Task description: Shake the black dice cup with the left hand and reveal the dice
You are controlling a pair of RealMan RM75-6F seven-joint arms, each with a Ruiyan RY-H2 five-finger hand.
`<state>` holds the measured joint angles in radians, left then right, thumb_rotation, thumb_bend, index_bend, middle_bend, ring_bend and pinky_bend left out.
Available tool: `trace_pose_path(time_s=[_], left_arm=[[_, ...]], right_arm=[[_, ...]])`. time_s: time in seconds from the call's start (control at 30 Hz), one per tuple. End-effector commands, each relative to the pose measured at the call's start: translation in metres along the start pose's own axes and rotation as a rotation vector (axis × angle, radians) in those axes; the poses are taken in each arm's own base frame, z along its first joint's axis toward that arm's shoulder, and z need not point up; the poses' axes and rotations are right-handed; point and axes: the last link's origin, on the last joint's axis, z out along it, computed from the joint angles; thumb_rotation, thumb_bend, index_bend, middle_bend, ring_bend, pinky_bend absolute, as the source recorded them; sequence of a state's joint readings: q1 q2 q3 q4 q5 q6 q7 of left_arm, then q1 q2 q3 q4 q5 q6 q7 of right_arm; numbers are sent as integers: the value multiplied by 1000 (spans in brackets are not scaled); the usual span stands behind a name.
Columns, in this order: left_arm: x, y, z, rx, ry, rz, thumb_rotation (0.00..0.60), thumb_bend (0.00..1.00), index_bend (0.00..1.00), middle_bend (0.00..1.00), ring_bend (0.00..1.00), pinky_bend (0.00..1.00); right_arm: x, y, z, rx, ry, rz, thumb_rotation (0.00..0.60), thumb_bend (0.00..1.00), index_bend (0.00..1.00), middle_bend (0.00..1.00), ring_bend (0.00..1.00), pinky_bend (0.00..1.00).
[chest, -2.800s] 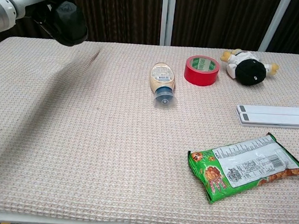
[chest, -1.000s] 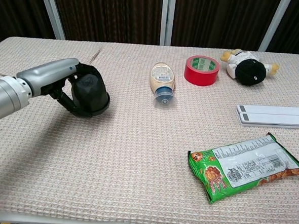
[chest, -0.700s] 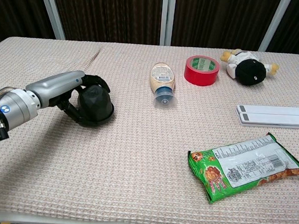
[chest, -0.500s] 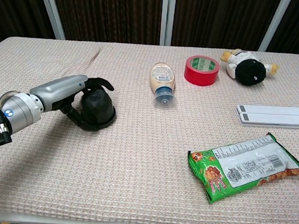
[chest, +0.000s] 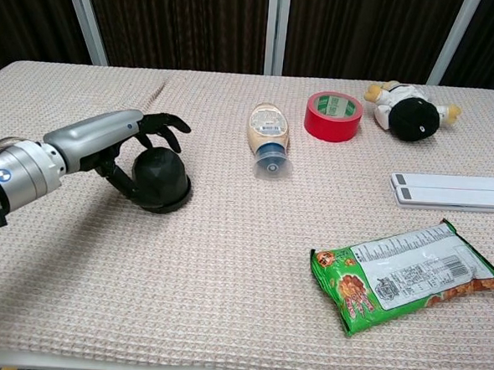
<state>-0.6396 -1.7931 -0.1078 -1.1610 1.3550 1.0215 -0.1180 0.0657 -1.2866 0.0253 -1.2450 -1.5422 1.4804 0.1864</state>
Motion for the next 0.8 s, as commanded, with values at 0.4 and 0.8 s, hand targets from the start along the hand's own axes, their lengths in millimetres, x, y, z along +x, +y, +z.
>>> trace_pose_path(time_s=[0.4, 0.8], left_arm=[[9, 10, 1, -16, 23, -66, 600, 69, 206, 402, 289, 345], [51, -5, 10, 43, 140, -1, 600, 79, 208, 402, 289, 346]], right_arm=[[0, 1, 0, -2, 0, 1, 600, 206, 0, 0, 0, 42], [0, 0, 0, 3, 1, 1, 600, 207, 0, 0, 0, 42]])
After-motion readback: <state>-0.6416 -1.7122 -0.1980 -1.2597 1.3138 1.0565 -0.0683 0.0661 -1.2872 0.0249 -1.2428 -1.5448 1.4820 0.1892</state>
